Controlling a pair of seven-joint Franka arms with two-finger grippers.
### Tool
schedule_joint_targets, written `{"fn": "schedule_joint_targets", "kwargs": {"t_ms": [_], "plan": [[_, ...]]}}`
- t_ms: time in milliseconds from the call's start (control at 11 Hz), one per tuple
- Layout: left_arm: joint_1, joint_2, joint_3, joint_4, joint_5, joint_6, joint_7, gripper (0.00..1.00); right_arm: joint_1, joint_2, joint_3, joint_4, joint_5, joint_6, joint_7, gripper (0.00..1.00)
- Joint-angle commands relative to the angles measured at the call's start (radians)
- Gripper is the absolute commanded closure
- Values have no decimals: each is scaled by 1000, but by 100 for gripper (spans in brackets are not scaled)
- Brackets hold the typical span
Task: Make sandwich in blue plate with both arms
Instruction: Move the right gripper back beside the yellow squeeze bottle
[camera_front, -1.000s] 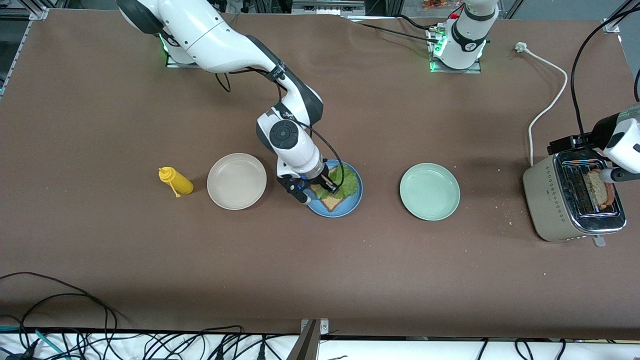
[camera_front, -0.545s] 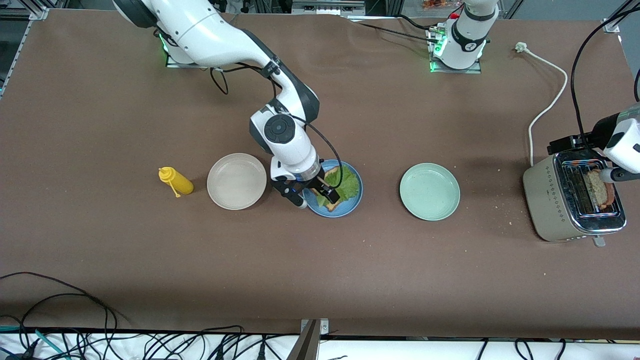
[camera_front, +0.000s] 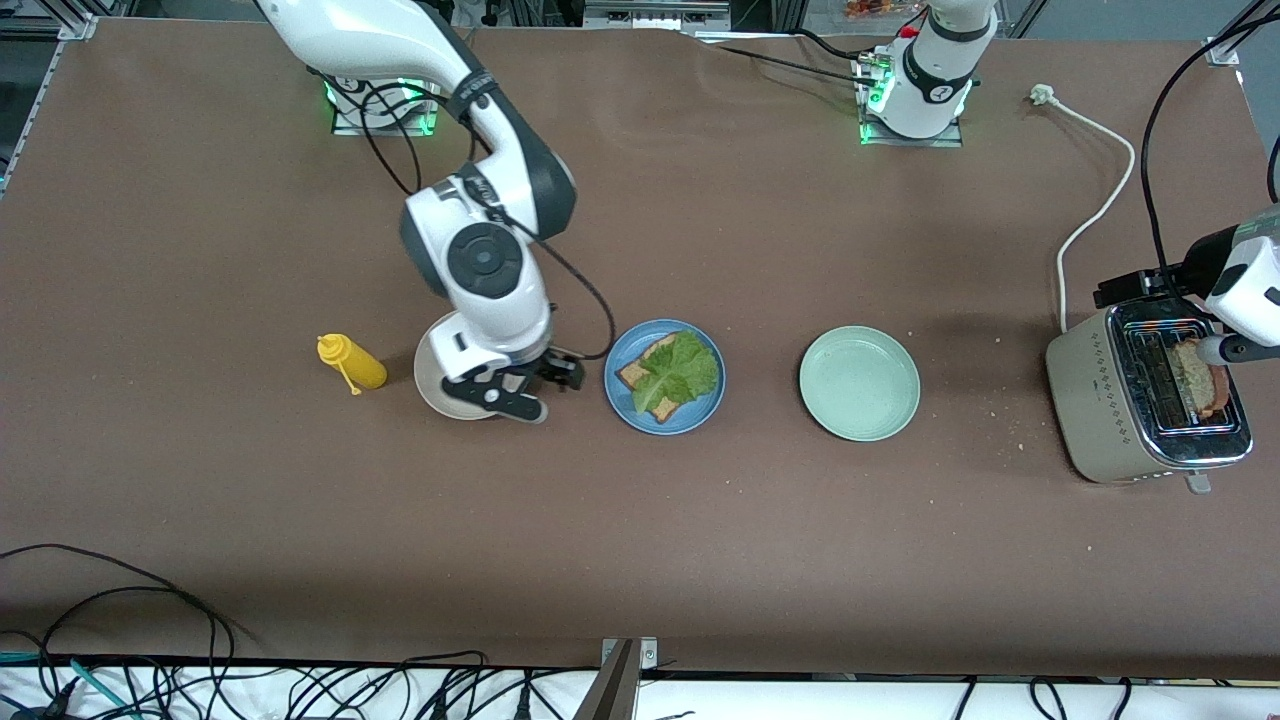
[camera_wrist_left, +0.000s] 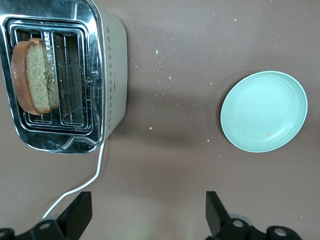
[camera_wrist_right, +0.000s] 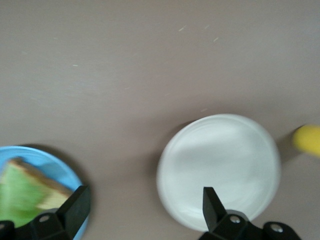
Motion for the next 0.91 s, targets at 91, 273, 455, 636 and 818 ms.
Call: {"fn": "schedule_joint_targets", "kwargs": {"t_ms": [91, 273, 455, 636, 818], "plan": [[8, -13, -3, -9, -17, -10, 25, 0, 6, -147, -182, -154, -1, -109, -501, 0], [8, -13, -3, -10, -17, -10, 25, 0, 4, -247, -294, -266, 5, -116, -751, 1], [8, -13, -3, -10, -17, -10, 25, 0, 3, -328, -372, -370, 6, -113, -864, 2], [8, -13, -3, -10, -17, -10, 25, 0, 0, -450, -439, -540, 9, -76, -953, 3], [8, -10, -3, -7, -15, -10, 25, 0, 0, -530, -528, -662, 14, 14, -1133, 2]]}}
